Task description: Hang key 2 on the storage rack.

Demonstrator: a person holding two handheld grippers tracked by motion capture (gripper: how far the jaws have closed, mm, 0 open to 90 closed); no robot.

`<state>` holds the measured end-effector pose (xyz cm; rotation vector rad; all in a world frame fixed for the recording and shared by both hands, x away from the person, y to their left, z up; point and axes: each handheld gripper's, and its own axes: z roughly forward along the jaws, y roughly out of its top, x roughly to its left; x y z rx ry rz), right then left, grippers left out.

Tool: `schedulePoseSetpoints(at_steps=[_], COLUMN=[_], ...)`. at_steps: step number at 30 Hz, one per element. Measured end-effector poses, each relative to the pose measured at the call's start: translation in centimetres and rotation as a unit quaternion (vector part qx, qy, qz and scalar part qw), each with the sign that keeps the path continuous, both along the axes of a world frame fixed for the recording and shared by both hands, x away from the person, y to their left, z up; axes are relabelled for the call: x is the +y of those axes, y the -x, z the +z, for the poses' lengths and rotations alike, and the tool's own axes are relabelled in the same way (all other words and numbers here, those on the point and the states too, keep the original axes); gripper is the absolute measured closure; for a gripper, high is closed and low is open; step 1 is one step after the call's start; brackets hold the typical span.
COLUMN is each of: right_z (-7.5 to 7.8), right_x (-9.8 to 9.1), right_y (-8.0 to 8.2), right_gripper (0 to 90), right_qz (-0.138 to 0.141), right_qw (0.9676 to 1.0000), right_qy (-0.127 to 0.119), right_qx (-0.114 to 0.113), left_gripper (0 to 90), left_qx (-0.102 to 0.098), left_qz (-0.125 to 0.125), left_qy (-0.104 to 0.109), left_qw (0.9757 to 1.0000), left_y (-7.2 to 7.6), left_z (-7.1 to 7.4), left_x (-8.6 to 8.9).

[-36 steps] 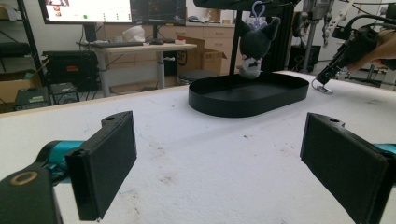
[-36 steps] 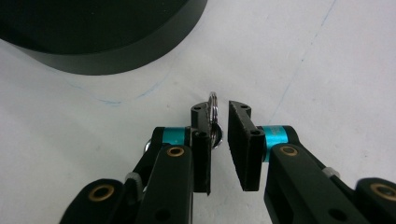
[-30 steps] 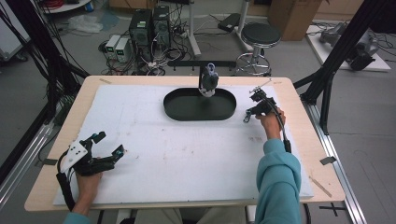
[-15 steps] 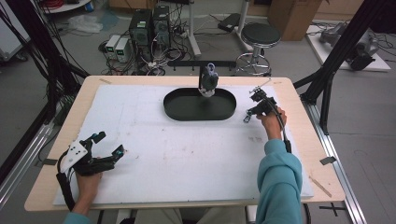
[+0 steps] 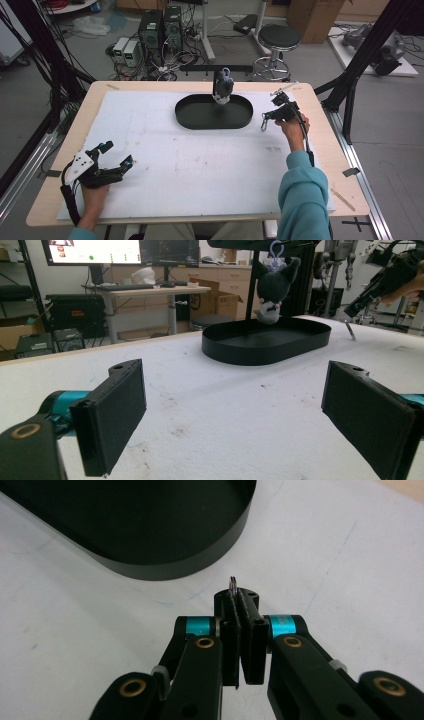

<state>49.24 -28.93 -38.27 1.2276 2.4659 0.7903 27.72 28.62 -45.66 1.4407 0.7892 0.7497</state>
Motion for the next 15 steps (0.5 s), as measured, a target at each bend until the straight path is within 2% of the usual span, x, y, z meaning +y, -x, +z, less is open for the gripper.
schedulePoseSetpoints(at_steps=[5, 10, 12, 15], right_z=[1.4, 2.8, 3.1, 3.4], right_x=[-0.1, -0.3, -0.4, -0.4], right_y=[1.0, 1.8, 2.0, 2.2], right_gripper=[89.0, 88.9, 88.9, 88.9], right_qz=[0.009, 0.019, 0.022, 0.026], right_qw=[0.9993, 0.9964, 0.9949, 0.9940], right_qy=[-0.025, -0.063, -0.077, -0.083], right_qx=[-0.025, -0.054, -0.061, -0.066], left_gripper=[11.0, 11.0, 11.0, 11.0], left_qx=[0.000, -0.001, -0.001, -0.001], left_qz=[0.000, 0.000, 0.000, -0.001], left_qy=[0.001, -0.003, -0.003, -0.002], left_qw=[1.0000, 1.0000, 1.0000, 1.0000], left_y=[0.0, 0.0, 0.0, 0.0], left_z=[0.0, 0.0, 0.0, 0.0], left_x=[0.0, 0.0, 0.0, 0.0])
